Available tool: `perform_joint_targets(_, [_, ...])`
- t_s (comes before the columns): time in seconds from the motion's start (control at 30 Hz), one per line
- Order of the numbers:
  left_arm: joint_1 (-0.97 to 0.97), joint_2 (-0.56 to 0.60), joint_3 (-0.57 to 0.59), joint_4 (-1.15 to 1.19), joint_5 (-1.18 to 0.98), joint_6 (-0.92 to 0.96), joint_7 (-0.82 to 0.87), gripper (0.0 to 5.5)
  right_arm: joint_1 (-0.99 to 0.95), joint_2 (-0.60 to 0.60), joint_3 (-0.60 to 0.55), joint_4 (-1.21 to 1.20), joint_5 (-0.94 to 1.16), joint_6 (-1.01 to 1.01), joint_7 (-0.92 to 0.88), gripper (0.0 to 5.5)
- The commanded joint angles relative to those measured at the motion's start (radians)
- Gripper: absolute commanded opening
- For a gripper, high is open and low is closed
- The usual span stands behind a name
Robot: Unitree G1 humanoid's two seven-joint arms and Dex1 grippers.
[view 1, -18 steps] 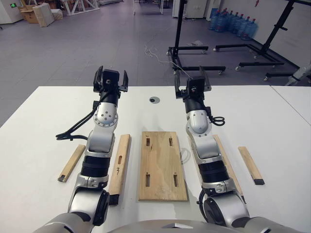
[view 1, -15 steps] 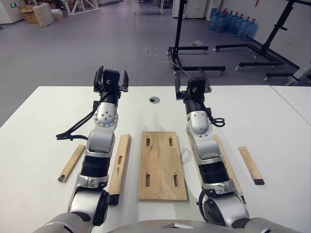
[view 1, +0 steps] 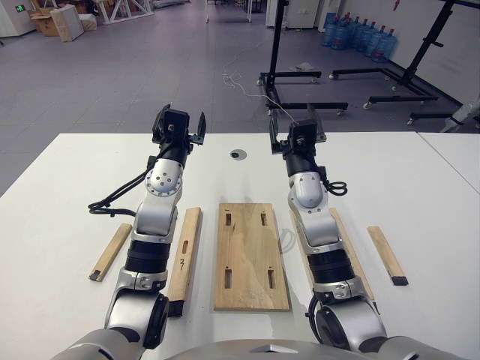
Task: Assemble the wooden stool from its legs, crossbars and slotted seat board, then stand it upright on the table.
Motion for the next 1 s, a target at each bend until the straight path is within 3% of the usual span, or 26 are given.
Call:
perform_joint_targets(0.03, [-0.003,0.012,-0.009,-0.004,0.009,-0.011,-0.006,4.05,-0.006,-0.004,0.005,0.006,-0.014,-0.016,-0.004,3.82])
perform_joint_targets(1.0, [-0.002,0.027,-0.029,0.005,0.015,-0.023,-0.015,4.05,-0.004,0.001,0.003,0.012,-0.024,-0.025,-0.019,3.82])
